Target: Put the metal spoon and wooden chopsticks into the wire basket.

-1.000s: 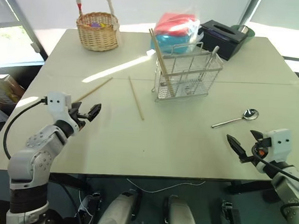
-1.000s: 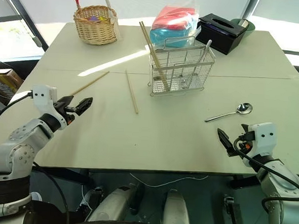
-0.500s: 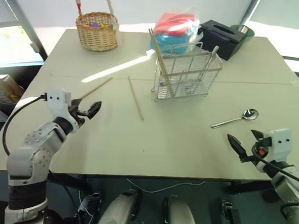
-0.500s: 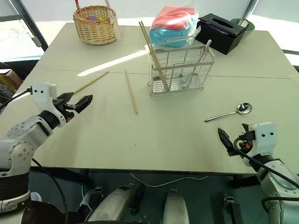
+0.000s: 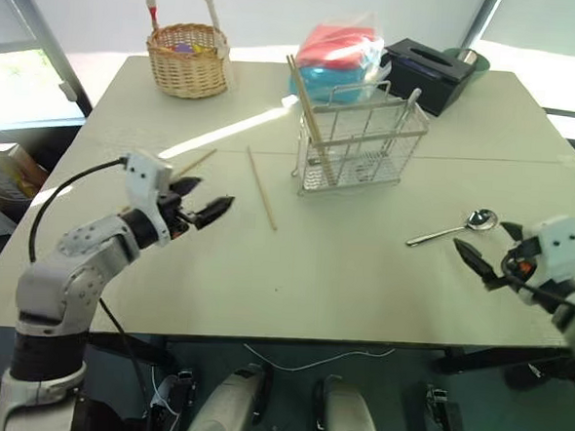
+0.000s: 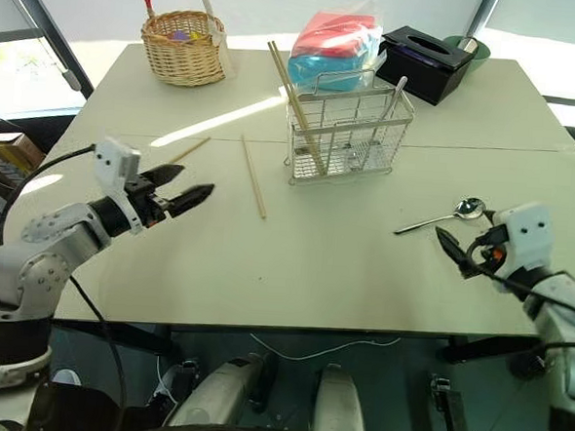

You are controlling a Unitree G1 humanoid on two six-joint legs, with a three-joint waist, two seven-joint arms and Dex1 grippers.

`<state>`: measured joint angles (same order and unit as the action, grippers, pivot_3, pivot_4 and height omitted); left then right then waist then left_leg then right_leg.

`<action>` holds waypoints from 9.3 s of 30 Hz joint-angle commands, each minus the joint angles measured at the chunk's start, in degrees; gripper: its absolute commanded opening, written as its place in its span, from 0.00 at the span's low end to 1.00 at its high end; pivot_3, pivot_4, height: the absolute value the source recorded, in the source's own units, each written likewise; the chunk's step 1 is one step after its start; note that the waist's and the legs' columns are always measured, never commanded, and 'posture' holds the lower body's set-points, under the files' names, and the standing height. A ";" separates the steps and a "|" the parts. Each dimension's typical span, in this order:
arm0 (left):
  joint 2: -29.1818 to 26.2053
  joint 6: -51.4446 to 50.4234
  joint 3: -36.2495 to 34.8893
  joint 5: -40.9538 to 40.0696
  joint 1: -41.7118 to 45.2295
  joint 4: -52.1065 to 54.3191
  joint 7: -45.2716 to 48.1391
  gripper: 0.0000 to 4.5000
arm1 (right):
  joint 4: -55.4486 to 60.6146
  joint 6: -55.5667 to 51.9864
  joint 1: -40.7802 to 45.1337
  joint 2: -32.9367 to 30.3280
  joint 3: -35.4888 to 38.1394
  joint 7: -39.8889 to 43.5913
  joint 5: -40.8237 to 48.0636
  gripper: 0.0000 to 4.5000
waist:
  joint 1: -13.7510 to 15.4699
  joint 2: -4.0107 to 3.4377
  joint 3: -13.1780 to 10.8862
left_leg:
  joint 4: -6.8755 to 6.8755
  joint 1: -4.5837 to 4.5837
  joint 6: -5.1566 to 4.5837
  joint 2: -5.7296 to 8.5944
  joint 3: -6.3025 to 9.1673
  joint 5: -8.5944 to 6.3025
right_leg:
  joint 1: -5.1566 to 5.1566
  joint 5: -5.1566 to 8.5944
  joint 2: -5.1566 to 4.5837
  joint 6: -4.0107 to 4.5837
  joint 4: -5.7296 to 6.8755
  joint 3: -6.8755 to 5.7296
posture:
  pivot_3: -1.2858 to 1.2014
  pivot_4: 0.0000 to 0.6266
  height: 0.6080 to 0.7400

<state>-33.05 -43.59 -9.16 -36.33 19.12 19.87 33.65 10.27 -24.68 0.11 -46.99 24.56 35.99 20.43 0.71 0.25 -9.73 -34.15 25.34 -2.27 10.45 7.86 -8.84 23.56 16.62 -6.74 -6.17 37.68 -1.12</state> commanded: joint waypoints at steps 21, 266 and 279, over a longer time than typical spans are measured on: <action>0.61 0.74 9.25 -1.46 15.62 -4.13 15.02 0.97 | -67.83 60.69 54.25 -7.21 -45.70 31.83 -40.09 1.00 | -1.61 0.02 -0.16 | -0.06 0.00 0.11 -0.06 0.00 0.22 | -0.08 -0.13 0.14 -0.25 -0.16 -0.07 | 0.52 0.24 0.86; -11.17 38.00 9.35 35.14 37.11 -89.60 21.04 0.98 | 28.05 -24.54 4.17 5.62 -3.30 -12.98 21.37 0.89 | -1.30 0.35 -0.18 | -0.15 0.15 -0.09 -0.30 -0.31 0.15 | 0.69 -0.45 0.63 -0.12 0.44 0.89 | 0.52 0.24 0.86; -10.95 36.71 12.37 41.96 37.90 -92.92 21.70 0.98 | 28.71 -25.08 2.00 5.86 -0.26 -14.97 22.11 0.89 | -1.34 0.38 -0.15 | -0.19 0.13 -0.10 -0.30 -0.31 0.15 | 0.64 -0.46 0.64 -0.15 0.48 0.89 | 0.52 0.24 0.86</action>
<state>-43.43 -6.13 1.52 3.48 56.88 -72.35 54.90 37.23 -50.10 2.14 -40.92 22.37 21.13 41.93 -0.63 0.64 -9.88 -34.34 25.46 -2.37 10.15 7.56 -8.69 24.21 16.16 -6.09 -6.31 38.15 -0.23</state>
